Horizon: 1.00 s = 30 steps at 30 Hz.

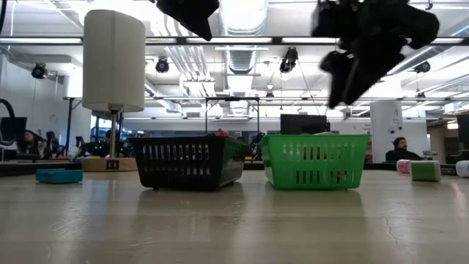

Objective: Pick & Place Office items
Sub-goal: Put the green charger adapter into the green basket

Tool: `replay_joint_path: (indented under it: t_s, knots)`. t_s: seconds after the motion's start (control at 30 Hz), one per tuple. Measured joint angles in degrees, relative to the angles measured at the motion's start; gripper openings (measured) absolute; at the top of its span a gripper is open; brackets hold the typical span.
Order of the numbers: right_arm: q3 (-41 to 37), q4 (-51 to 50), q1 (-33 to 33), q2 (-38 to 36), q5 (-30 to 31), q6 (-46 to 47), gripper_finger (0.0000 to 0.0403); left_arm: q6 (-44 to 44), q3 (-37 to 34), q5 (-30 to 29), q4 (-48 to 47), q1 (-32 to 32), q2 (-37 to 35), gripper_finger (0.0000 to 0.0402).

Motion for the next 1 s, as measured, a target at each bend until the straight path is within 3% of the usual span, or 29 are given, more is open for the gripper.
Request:
replay_joint_path:
  t_s: [0.23, 0.47, 0.63, 0.83, 1.0]
  knots:
    - [0.3, -14.4, 0.0, -9.0, 3.6, 16.7, 0.0251, 0.6, 0.0, 0.0, -0.3, 0.1, 0.0, 0.0314]
    - [0.2, -16.7, 0.1, -10.7, 5.2, 28.6, 0.0255, 3.5, 0.0, 0.0, -1.5, 0.1, 0.0, 0.0314]
    - [0.2, -16.6, 0.1, -8.5, 6.6, 30.4, 0.0256, 2.9, 0.0, 0.5, -1.5, 0.1, 0.0, 0.0314]
    - [0.1, -16.2, 0.1, -6.5, 8.3, 31.7, 0.0256, -0.7, 0.0, 8.7, -2.8, 0.1, 0.0, 0.0314]
    - [0.1, -15.8, 0.1, -6.4, 8.3, 31.8, 0.0256, -3.0, 0.0, 9.0, -5.1, 0.1, 0.0, 0.0314]
